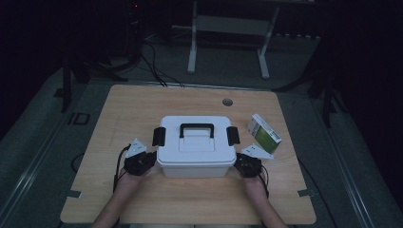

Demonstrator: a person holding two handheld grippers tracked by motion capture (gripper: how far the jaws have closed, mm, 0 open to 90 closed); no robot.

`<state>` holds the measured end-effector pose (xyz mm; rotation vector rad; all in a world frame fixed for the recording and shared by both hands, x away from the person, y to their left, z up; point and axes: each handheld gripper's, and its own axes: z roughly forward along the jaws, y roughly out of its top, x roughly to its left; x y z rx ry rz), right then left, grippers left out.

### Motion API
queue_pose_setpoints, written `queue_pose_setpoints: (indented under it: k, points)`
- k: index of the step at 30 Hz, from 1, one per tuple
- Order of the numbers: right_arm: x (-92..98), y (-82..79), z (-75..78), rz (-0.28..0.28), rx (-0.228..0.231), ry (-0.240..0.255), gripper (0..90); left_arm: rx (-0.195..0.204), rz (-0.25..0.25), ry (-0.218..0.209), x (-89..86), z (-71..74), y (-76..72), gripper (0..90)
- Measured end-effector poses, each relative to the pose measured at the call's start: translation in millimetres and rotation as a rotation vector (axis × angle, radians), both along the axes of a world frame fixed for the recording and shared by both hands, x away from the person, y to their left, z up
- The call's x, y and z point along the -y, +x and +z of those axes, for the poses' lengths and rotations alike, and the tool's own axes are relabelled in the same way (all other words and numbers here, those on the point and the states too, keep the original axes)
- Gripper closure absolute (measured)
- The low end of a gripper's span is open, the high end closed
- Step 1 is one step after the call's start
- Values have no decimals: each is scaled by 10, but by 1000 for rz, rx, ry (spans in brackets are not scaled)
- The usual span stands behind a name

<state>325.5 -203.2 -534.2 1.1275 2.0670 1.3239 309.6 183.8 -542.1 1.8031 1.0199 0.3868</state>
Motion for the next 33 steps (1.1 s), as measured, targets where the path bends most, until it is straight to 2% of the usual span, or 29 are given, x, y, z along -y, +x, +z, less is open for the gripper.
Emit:
queue_pose_setpoints:
  k: [6,8,9,11,12,15,18,19,20,21,22,23,28,29,30,32,33]
  points:
    - [-17,17,-10,14,0,12,900,6,7,-14,-34,-19,1,897]
    - [-7,15,-17,23,16,-3,900,4,0,-20,-49,-22,10,895]
    - [9,27,-13,30,5,7,899,5,-4,-25,-56,-25,15,893]
    - [29,27,-3,21,23,5,897,4,6,-23,-81,-28,31,824]
    - [46,28,3,17,35,2,892,4,5,-15,-89,-26,36,822]
    - [102,44,-9,-4,28,-3,865,-21,12,21,-125,-17,59,816]
    - [190,60,-48,-10,15,-6,760,-38,16,55,-149,-21,67,737]
    - [205,61,-55,-10,15,-3,733,-52,18,59,-173,-23,69,735]
    - [250,65,-72,-12,12,5,641,-58,19,63,-183,-24,71,699]
    - [266,66,-78,-15,10,1,594,-57,29,81,-194,-24,69,696]
    - [286,63,-83,-24,16,-3,545,-61,31,88,-204,-25,70,655]
    - [301,62,-85,-24,18,3,503,-71,31,79,-221,-28,72,651]
    - [358,75,-70,-9,11,34,293,-103,14,134,-237,-26,72,504]
    - [366,79,-67,0,6,39,247,-111,8,140,-242,-21,71,503]
    - [364,87,-68,20,-1,25,174,-109,8,148,-247,-15,69,460]
    - [361,89,-73,37,0,5,156,-128,-12,137,-275,1,69,434]
    - [368,90,-75,42,-8,12,155,-132,-28,141,-295,12,69,400]
